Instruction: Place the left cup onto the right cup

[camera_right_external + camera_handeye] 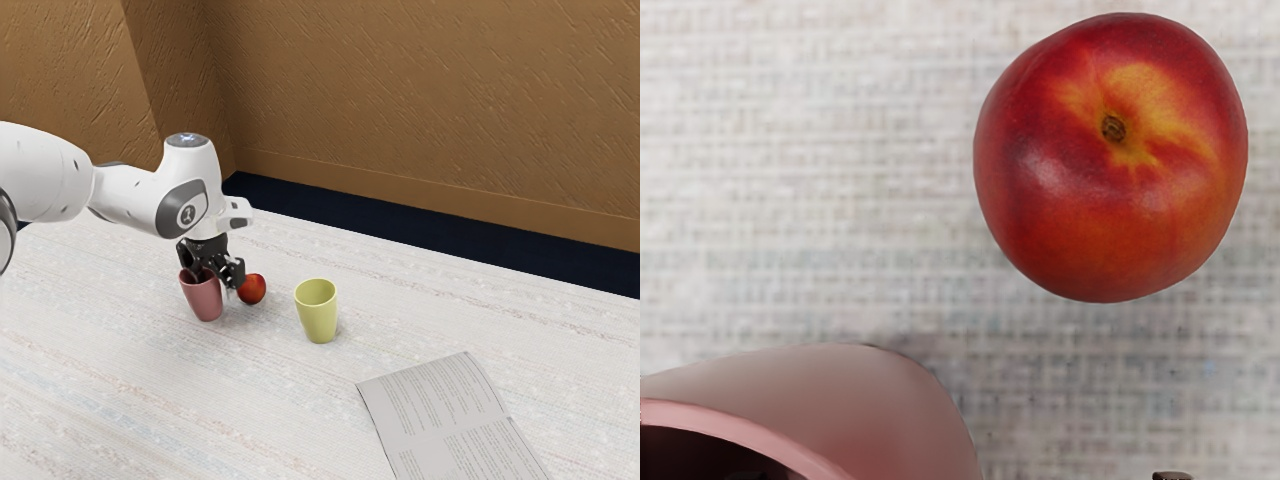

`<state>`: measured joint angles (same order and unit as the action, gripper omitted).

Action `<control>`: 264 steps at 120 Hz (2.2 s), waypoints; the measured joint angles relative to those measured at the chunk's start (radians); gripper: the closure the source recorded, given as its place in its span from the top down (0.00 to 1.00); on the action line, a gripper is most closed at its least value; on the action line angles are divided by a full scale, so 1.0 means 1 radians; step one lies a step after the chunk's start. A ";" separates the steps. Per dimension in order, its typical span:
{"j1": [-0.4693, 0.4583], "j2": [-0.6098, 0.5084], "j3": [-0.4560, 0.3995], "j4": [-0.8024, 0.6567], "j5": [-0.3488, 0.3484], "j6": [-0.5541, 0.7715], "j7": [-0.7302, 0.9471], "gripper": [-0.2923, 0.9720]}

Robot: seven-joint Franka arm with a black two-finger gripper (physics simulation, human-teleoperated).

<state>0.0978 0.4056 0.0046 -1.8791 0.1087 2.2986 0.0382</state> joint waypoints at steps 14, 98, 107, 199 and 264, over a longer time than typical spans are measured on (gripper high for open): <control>0.001 0.002 0.000 0.000 0.000 0.007 0.000 0.46; -0.001 -0.010 0.001 0.002 -0.002 0.008 -0.012 0.16; -0.001 -0.030 0.002 0.002 0.000 -0.001 -0.014 0.15; -0.001 -0.114 -0.313 0.206 0.047 -0.359 -0.153 0.15; -0.001 -0.023 -0.432 0.319 0.121 -0.420 -0.345 0.15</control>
<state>0.0968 0.3825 -0.4271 -1.5602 0.2301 1.8785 -0.3071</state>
